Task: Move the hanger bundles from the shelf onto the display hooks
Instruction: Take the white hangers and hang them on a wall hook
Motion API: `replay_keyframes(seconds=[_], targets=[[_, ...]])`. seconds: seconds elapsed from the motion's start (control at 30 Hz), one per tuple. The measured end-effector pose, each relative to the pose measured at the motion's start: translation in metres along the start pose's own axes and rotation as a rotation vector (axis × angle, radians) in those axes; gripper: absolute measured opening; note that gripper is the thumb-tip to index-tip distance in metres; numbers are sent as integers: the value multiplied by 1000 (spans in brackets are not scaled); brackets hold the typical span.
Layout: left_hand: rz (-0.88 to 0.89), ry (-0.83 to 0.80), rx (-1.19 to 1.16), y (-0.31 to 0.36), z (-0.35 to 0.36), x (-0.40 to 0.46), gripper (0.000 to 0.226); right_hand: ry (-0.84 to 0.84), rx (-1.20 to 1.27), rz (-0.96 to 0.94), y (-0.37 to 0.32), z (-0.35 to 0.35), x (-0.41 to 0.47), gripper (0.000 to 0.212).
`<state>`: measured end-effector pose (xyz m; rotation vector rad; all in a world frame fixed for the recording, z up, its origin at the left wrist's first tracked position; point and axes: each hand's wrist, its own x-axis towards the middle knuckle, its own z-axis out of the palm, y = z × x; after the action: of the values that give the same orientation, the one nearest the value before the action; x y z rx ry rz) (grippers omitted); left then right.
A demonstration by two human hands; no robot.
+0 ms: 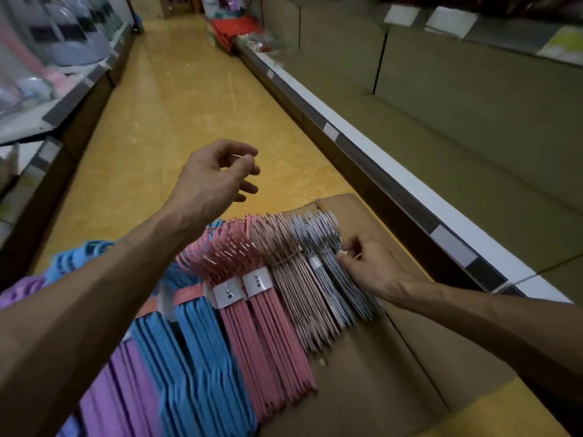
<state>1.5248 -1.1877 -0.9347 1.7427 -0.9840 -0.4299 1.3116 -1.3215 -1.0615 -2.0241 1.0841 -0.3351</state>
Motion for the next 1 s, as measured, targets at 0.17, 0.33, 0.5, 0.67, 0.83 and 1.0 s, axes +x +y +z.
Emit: replay_keyframes(seconds=[0.17, 0.33, 0.5, 0.67, 0.83, 1.0], targets=[[33, 19, 10, 18, -33, -13, 18, -222, -170, -217, -45, -24, -45, 2], [86, -72, 71, 26, -47, -22, 19, -318, -320, -350, -94, -42, -86, 11], [162, -199, 247, 31, -53, -29, 20, -235, -184, -485, -103, -8, -120, 12], [170, -218, 294, 30, -55, -28, 22, -204, -167, -512, -97, 17, -124, 10], [172, -228, 323, 27, -49, -23, 21, -161, -121, -485, -86, 17, -116, 11], [167, -251, 361, 23, -29, -13, 23, -88, -89, -382, -59, 7, -100, 10]])
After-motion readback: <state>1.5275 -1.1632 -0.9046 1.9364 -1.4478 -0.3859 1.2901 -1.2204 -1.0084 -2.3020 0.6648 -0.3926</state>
